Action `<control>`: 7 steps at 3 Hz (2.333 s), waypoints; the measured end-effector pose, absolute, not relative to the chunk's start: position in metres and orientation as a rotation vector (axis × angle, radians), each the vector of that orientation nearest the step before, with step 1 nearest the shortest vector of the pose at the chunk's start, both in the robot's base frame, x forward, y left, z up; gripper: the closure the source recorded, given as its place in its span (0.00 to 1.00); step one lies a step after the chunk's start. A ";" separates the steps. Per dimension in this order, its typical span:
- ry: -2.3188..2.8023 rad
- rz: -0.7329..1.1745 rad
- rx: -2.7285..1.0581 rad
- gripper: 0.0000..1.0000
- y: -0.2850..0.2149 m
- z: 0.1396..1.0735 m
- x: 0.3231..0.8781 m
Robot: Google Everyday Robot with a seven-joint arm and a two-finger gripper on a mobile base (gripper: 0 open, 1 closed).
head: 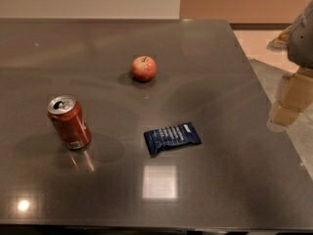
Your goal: Pick coke can
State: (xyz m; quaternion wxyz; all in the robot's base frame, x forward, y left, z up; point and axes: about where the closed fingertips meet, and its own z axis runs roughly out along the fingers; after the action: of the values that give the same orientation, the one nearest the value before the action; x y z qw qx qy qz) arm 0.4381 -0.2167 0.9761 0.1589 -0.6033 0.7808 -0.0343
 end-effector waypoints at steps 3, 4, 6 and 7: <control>2.024 0.010 -1.789 0.00 -0.149 0.989 0.477; 1.925 0.062 -1.816 0.00 -0.109 0.990 0.491; 1.720 0.266 -1.912 0.00 -0.028 0.980 0.494; 1.631 0.349 -1.966 0.00 0.003 0.972 0.487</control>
Offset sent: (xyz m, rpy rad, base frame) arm 0.0393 0.0635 0.0130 0.1343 -0.0447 0.1406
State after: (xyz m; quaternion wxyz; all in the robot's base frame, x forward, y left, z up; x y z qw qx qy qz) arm 0.4869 0.0029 0.9721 0.2778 -0.7325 0.6078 0.1299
